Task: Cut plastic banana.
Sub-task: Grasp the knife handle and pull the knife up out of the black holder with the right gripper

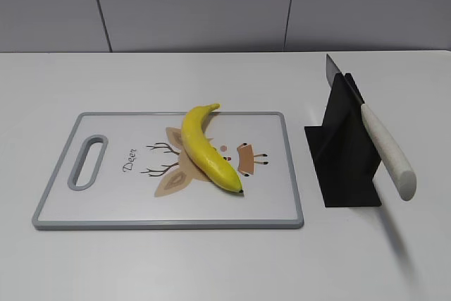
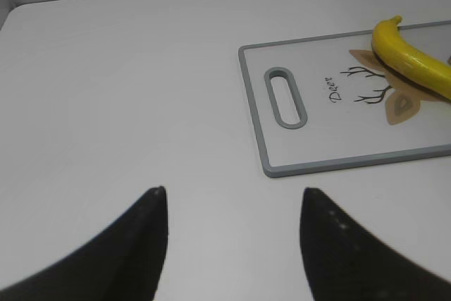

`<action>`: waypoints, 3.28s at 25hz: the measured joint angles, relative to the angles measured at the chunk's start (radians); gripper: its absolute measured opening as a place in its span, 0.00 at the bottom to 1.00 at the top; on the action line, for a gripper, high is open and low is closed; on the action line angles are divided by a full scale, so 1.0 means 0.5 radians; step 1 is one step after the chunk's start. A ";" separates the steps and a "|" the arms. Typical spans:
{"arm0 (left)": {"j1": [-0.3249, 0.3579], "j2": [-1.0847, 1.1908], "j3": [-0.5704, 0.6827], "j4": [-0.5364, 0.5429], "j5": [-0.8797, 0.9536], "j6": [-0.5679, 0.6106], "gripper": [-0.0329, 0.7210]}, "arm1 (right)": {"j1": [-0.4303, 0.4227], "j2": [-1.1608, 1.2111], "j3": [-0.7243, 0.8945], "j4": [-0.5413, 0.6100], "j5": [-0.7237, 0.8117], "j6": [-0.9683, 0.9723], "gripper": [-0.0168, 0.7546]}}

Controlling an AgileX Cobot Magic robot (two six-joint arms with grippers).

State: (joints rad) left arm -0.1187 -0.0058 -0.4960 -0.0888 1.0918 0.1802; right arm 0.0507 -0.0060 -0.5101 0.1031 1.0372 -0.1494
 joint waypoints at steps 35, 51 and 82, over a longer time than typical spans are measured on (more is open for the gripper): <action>0.000 0.000 0.000 0.000 0.000 0.000 0.79 | 0.000 1.792 -0.896 0.135 0.351 0.258 0.72; 0.000 0.000 0.000 0.000 0.000 0.000 0.79 | 0.440 2.638 -1.228 0.236 0.348 0.346 0.70; 0.000 0.000 0.000 0.000 0.000 0.000 0.78 | 0.667 3.472 -1.273 -0.055 0.162 0.804 0.51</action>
State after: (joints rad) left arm -0.1187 -0.0058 -0.4960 -0.0888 1.0918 0.1802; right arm 0.3843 1.7300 -1.1466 0.0754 1.1180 0.2525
